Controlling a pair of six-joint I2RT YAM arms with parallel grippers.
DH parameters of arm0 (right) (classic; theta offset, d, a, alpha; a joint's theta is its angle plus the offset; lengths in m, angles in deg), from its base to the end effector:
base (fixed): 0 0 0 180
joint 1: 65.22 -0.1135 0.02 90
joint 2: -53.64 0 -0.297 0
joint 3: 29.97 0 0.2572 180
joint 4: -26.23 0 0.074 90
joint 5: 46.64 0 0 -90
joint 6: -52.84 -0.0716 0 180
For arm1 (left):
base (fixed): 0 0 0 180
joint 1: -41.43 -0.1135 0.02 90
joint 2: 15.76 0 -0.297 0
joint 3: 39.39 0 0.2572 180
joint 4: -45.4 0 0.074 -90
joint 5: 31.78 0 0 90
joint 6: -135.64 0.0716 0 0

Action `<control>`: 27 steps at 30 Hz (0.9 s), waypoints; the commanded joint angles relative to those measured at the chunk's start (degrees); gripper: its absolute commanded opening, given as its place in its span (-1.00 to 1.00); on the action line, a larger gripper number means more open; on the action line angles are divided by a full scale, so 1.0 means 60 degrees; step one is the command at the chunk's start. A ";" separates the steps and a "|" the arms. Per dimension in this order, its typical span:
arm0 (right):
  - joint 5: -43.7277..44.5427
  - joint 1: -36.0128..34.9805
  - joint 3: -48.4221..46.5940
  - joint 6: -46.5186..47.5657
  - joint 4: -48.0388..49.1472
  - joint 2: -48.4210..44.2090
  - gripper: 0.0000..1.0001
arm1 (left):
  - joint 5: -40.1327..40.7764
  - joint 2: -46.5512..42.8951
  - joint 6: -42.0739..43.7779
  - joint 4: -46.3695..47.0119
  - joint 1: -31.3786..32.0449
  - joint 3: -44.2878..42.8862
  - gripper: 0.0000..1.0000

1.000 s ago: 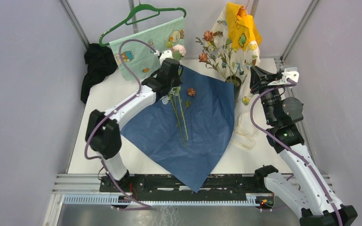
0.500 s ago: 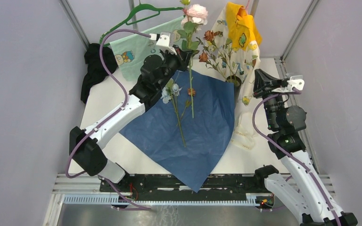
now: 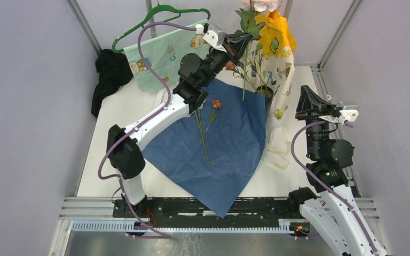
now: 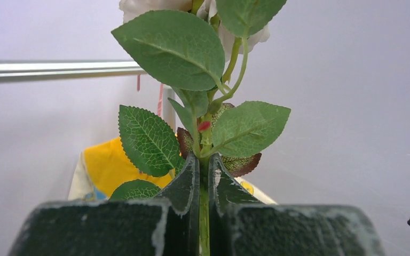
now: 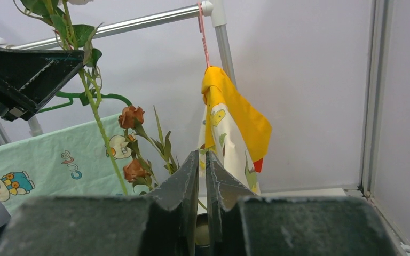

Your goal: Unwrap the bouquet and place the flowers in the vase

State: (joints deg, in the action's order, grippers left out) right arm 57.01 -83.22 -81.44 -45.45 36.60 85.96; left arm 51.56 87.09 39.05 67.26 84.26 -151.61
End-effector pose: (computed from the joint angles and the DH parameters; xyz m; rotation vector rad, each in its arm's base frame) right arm 0.1354 0.0262 0.4274 0.1264 1.0683 0.2883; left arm 0.3346 -0.3215 0.5202 0.4334 0.9726 -0.8423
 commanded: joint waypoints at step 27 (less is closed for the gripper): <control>0.0320 0.0005 0.0521 0.0122 0.0729 -0.0595 -0.74 | -0.1216 0.2556 -0.1222 0.3910 0.0332 -0.1617 -0.96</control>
State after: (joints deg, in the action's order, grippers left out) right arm 58.06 -83.22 -78.44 -45.24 38.61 82.24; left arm 44.57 103.20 35.24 84.99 86.14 -162.76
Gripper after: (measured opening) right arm 0.132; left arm 0.054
